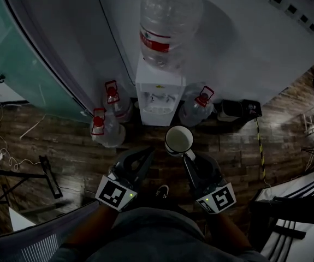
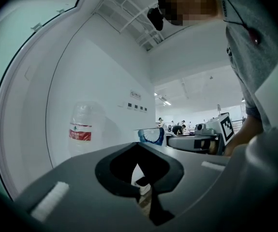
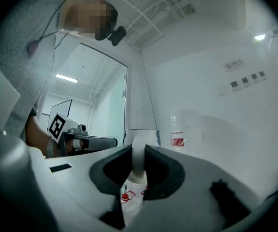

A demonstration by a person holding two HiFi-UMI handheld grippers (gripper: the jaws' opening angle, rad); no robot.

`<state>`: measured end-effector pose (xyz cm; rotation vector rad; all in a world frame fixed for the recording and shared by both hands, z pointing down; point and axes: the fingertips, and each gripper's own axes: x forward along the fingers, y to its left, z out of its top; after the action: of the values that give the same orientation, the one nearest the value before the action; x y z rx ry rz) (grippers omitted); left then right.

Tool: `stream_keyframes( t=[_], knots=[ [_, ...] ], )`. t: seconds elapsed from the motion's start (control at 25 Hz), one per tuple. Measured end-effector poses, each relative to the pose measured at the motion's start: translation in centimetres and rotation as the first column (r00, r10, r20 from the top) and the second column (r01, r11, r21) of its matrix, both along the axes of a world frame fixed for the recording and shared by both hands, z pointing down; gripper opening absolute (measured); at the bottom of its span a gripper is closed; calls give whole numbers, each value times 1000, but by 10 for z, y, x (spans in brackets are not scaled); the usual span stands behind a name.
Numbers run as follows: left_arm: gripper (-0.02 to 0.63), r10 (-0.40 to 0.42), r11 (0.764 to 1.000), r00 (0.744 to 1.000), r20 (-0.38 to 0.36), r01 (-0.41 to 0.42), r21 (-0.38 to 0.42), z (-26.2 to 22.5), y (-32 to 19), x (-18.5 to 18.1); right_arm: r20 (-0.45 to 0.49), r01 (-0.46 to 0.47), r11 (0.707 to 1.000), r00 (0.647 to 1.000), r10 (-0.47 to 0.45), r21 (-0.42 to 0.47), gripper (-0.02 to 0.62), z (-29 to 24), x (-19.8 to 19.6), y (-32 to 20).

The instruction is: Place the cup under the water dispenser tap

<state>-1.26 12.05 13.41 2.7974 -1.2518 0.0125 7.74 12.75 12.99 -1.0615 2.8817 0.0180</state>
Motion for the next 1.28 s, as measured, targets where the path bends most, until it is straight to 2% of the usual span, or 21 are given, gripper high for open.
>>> stream_keyframes(
  t=[0.32,0.56,0.76,0.96,1.08,1.28],
  knots=[
    [8,40,999,999,-3,-40,-10,21,-66,-2,10,-36,999,999,37,-9,60,18,-12,-59],
    [6,116,993,993,-3,-116,-9,47,-131,-18,-28,-105,994,994,105,-13,60,33,-33,-117],
    [6,168,985,986,-24,-168,-23,82,-188,-27,-16,-185,983,983,185,-16,60,61,-41,-168],
    [6,165,986,985,-46,-165,-11,123,-228,-30,16,-242,970,970,242,-11,60,102,-40,-203],
    [6,152,988,988,-21,-153,-28,163,-244,-29,20,-247,969,969,247,-6,60,146,-38,-219],
    [6,73,997,997,-25,-74,-18,229,-277,-21,39,-230,973,972,231,-22,60,230,-21,-242]
  ],
)
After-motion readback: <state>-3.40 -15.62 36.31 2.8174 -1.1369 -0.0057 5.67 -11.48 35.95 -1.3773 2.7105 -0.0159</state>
